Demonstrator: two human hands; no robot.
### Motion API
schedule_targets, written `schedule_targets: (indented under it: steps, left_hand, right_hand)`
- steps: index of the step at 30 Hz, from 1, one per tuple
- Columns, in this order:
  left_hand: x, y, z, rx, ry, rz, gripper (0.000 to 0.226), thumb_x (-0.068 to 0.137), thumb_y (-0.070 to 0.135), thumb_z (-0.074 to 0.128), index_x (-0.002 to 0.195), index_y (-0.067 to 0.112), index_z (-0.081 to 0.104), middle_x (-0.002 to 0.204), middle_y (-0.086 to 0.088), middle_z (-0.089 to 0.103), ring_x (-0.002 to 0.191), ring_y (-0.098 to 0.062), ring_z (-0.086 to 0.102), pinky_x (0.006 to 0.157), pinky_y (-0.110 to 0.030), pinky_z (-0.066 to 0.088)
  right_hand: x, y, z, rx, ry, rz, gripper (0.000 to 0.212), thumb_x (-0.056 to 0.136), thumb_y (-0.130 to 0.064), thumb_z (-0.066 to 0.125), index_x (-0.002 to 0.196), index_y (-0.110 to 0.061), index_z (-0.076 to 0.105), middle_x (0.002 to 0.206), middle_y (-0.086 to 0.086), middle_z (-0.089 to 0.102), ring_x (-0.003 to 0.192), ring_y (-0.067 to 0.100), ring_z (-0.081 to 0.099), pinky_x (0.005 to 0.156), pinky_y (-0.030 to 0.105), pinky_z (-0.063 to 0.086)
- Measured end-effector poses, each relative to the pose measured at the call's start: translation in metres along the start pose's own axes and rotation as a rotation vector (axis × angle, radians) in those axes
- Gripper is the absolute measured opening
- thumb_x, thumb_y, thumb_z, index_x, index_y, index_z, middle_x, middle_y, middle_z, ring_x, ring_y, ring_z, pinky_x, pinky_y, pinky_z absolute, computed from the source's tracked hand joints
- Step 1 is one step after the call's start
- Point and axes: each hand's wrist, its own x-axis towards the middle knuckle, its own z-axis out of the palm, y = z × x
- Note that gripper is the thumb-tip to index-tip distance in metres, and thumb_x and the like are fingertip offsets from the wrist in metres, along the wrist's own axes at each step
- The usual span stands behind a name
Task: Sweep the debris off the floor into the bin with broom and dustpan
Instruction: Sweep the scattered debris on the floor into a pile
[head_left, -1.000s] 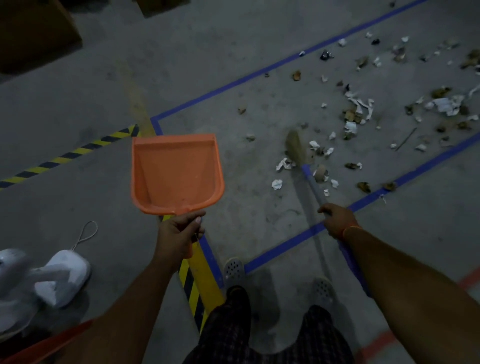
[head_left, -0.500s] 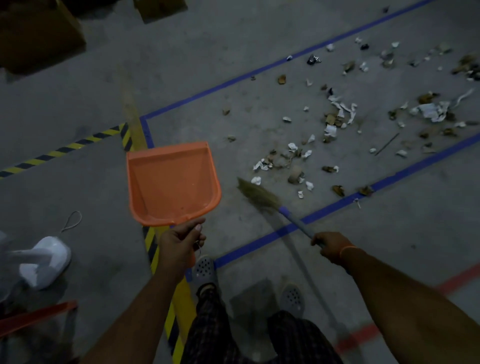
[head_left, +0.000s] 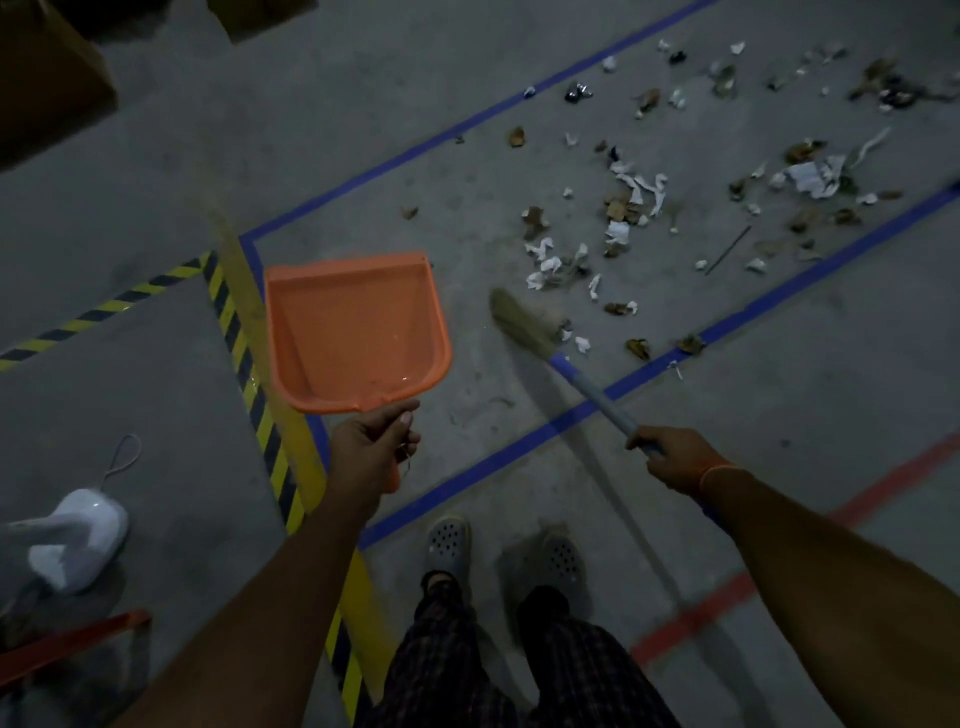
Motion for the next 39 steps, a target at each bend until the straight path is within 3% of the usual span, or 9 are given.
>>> schedule_targets:
  steps: [4, 8, 12, 18, 23, 28, 33, 37, 39]
  left_hand:
    - [0.000, 0.008, 0.017, -0.013, -0.032, 0.013, 0.020, 0.097, 0.005, 0.059, 0.114, 0.007, 0.071, 0.077, -0.013, 0.067, 0.069, -0.016, 0.065, 0.063, -0.024, 0.054]
    - [-0.001, 0.011, 0.026, -0.011, -0.031, 0.027, 0.020, 0.097, 0.004, 0.059, 0.114, 0.005, 0.070, 0.078, -0.015, 0.066, 0.067, -0.013, 0.065, 0.062, -0.023, 0.054]
    - [-0.002, 0.011, 0.029, -0.003, -0.031, 0.033, 0.021, 0.097, 0.005, 0.059, 0.116, 0.003, 0.070, 0.079, -0.015, 0.066, 0.068, -0.013, 0.066, 0.065, -0.025, 0.056]
    - [-0.001, 0.013, 0.024, -0.007, 0.003, 0.046, 0.021, 0.097, 0.006, 0.060, 0.115, 0.004, 0.071, 0.075, -0.013, 0.067, 0.068, -0.015, 0.065, 0.064, -0.026, 0.055]
    - [0.005, 0.019, 0.012, -0.006, 0.020, 0.075, 0.021, 0.097, 0.005, 0.059, 0.115, 0.003, 0.070, 0.075, -0.015, 0.066, 0.064, -0.012, 0.065, 0.061, -0.023, 0.054]
    - [0.019, 0.016, -0.017, -0.034, 0.028, 0.071, 0.021, 0.098, 0.006, 0.058, 0.114, 0.008, 0.071, 0.076, -0.011, 0.068, 0.067, -0.016, 0.065, 0.064, -0.027, 0.055]
    - [0.042, 0.013, -0.064, -0.019, 0.090, 0.080, 0.021, 0.098, 0.009, 0.059, 0.116, 0.010, 0.070, 0.085, -0.015, 0.069, 0.075, -0.019, 0.068, 0.069, -0.026, 0.057]
    - [0.071, 0.016, -0.113, -0.036, 0.113, 0.062, 0.021, 0.098, 0.006, 0.058, 0.116, 0.006, 0.069, 0.082, -0.017, 0.068, 0.071, -0.017, 0.068, 0.066, -0.024, 0.058]
    - [0.093, 0.018, -0.145, -0.038, 0.119, 0.032, 0.024, 0.098, 0.006, 0.059, 0.119, 0.002, 0.068, 0.081, -0.017, 0.067, 0.072, -0.022, 0.066, 0.065, -0.021, 0.055]
  right_hand:
    - [-0.027, 0.031, 0.009, -0.127, -0.166, -0.030, 0.035, 0.085, -0.007, 0.058, 0.110, -0.030, 0.063, 0.093, -0.004, 0.054, 0.055, -0.001, 0.045, 0.052, 0.009, 0.036]
    - [-0.033, 0.059, 0.016, -0.142, -0.207, 0.090, 0.035, 0.086, -0.005, 0.057, 0.111, -0.029, 0.063, 0.097, 0.000, 0.053, 0.060, 0.004, 0.047, 0.049, 0.012, 0.036]
    - [-0.021, 0.072, 0.008, -0.070, -0.095, 0.184, 0.033, 0.084, -0.003, 0.059, 0.101, -0.031, 0.062, 0.098, 0.005, 0.057, 0.058, 0.008, 0.049, 0.047, 0.011, 0.036]
    - [0.004, 0.058, -0.020, -0.003, 0.076, 0.194, 0.034, 0.083, -0.003, 0.058, 0.109, -0.024, 0.066, 0.100, 0.012, 0.062, 0.074, 0.024, 0.057, 0.073, 0.031, 0.053]
    - [0.009, 0.038, -0.028, 0.087, 0.136, 0.136, 0.038, 0.079, -0.003, 0.059, 0.109, -0.026, 0.067, 0.098, 0.009, 0.065, 0.070, 0.022, 0.057, 0.068, 0.028, 0.047]
    - [0.026, -0.022, -0.024, 0.147, 0.124, 0.065, 0.040, 0.078, -0.003, 0.059, 0.110, -0.025, 0.066, 0.091, 0.005, 0.062, 0.072, 0.021, 0.058, 0.070, 0.031, 0.052]
    - [0.062, -0.121, -0.004, 0.182, 0.059, -0.021, 0.036, 0.081, -0.003, 0.055, 0.105, -0.027, 0.067, 0.088, 0.000, 0.059, 0.062, 0.010, 0.052, 0.051, 0.011, 0.039]
    - [0.101, -0.213, 0.021, 0.121, -0.012, -0.106, 0.036, 0.081, -0.006, 0.060, 0.112, -0.024, 0.069, 0.101, 0.006, 0.066, 0.085, 0.027, 0.065, 0.071, 0.022, 0.047]
    - [0.125, -0.258, 0.035, 0.112, -0.048, -0.124, 0.038, 0.082, -0.005, 0.058, 0.114, -0.024, 0.068, 0.105, 0.009, 0.066, 0.078, 0.024, 0.061, 0.072, 0.023, 0.048]
